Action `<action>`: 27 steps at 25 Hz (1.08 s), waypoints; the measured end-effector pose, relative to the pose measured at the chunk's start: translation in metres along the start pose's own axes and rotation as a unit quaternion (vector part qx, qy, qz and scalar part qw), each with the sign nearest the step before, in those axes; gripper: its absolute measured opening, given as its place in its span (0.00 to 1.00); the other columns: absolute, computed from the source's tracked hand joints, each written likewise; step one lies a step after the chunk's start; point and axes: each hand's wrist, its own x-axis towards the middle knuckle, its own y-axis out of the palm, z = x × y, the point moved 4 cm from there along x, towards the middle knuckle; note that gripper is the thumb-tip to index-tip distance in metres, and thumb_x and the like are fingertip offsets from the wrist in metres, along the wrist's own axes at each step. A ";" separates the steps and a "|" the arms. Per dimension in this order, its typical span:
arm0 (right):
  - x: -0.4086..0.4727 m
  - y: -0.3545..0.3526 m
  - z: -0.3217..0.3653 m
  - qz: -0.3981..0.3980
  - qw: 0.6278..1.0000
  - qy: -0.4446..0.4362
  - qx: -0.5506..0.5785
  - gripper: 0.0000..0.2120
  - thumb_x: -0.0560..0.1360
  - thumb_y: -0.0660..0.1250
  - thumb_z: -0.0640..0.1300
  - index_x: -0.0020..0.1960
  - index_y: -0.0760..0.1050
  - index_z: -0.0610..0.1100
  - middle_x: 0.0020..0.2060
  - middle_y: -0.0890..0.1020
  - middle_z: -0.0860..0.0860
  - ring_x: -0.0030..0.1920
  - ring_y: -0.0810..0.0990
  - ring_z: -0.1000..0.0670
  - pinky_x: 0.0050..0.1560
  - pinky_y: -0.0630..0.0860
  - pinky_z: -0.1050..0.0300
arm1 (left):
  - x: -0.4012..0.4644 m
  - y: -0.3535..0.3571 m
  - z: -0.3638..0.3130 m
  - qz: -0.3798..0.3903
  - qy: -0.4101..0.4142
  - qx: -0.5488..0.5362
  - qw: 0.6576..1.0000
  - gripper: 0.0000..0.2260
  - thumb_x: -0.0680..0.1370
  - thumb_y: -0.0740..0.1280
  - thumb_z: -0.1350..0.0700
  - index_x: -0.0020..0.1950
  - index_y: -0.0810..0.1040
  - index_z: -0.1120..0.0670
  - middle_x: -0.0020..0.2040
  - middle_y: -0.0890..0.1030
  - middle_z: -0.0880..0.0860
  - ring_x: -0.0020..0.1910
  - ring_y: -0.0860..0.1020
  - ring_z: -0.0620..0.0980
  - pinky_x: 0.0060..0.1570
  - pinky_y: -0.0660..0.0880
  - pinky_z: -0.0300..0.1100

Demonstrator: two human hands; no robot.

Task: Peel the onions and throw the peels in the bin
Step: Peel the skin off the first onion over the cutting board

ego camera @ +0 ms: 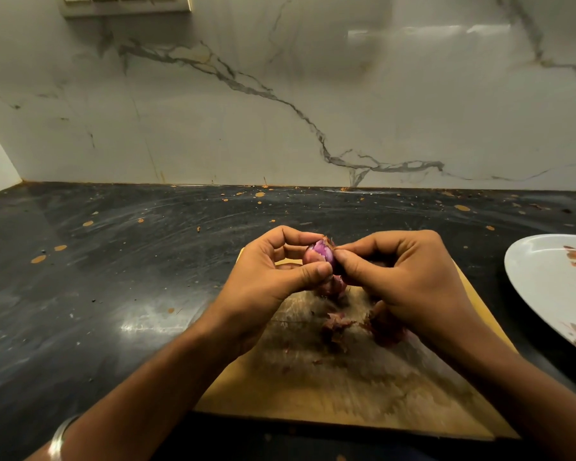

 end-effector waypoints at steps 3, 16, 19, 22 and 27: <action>-0.001 0.001 0.001 -0.020 0.999 -0.016 -0.031 0.02 0.72 0.75 0.42 0.43 0.86 0.48 0.33 0.86 0.57 0.34 0.84 0.60 0.33 0.76 0.70 | -0.001 0.001 0.002 -0.005 0.004 0.024 1.000 0.18 0.63 0.78 0.59 0.51 0.82 0.54 0.47 0.85 0.56 0.45 0.85 0.52 0.45 0.81 0.41; 0.003 -0.006 -0.014 -0.071 0.994 0.057 0.056 0.06 0.72 0.75 0.39 0.38 0.82 0.46 0.30 0.84 0.47 0.29 0.81 0.51 0.31 0.78 0.52 | 0.001 0.006 -0.005 0.061 -0.063 -0.135 0.987 0.18 0.77 0.64 0.62 0.67 0.76 0.57 0.58 0.82 0.63 0.56 0.82 0.60 0.51 0.82 0.44; 0.002 -0.006 -0.017 -0.074 0.993 0.073 0.048 0.04 0.69 0.76 0.42 0.38 0.81 0.45 0.30 0.84 0.45 0.30 0.82 0.44 0.33 0.80 0.41 | 0.003 0.004 -0.004 0.060 -0.065 -0.154 0.984 0.18 0.78 0.62 0.62 0.68 0.75 0.57 0.60 0.82 0.62 0.58 0.82 0.62 0.52 0.82 0.46; 0.003 -0.008 -0.018 -0.074 0.994 0.075 0.036 0.08 0.69 0.76 0.38 0.35 0.78 0.43 0.31 0.85 0.46 0.31 0.84 0.44 0.33 0.82 0.43 | 0.005 0.001 -0.003 0.041 -0.069 -0.172 0.982 0.17 0.79 0.61 0.61 0.67 0.76 0.56 0.57 0.82 0.61 0.55 0.83 0.60 0.53 0.82 0.47; 0.001 0.005 -0.007 0.021 0.997 0.030 -0.066 0.04 0.67 0.74 0.42 0.38 0.79 0.47 0.30 0.83 0.55 0.27 0.77 0.60 0.29 0.74 0.65 | 0.006 -0.002 -0.004 0.022 -0.067 -0.172 0.983 0.18 0.77 0.64 0.59 0.67 0.76 0.57 0.56 0.83 0.60 0.52 0.83 0.57 0.51 0.82 0.46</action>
